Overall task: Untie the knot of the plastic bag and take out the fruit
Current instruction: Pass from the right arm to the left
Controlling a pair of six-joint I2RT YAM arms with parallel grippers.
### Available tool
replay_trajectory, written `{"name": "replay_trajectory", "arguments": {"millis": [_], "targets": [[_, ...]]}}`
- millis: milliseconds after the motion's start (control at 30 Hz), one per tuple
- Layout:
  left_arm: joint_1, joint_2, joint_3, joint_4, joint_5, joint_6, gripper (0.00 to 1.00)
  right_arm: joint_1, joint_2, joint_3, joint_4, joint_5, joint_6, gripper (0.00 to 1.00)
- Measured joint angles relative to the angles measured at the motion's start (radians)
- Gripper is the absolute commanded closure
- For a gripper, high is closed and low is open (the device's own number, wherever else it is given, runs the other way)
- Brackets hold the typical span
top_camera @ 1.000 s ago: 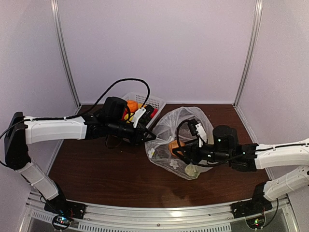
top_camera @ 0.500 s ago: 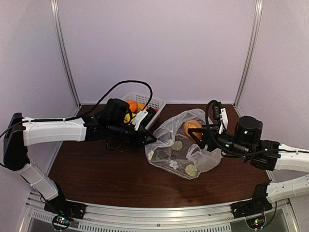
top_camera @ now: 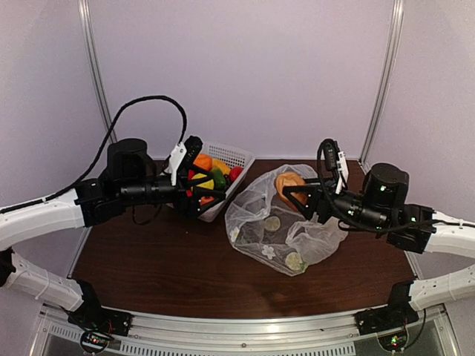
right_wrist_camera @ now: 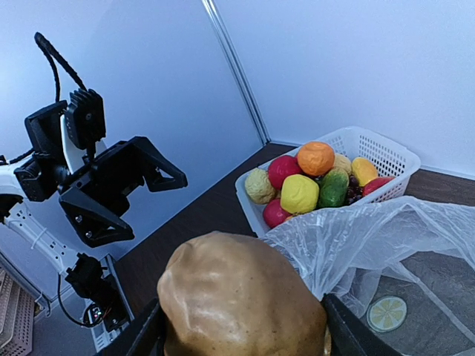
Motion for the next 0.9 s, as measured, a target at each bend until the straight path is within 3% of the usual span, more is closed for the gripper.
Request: {"name": "replay_trajectory", "arguments": {"millis": [367, 900], "targets": [[-0.021, -0.064, -0.042, 0.085, 0.171, 0.098, 0.16, 0.048, 0.175, 0.132, 0.037, -0.214, 0.002, 0.41], [-0.129, -0.036, -0.050, 0.042, 0.162, 0.229, 0.13, 0.128, 0.341, 0.248, 0.018, -0.318, 0.003, 0.41]]}}
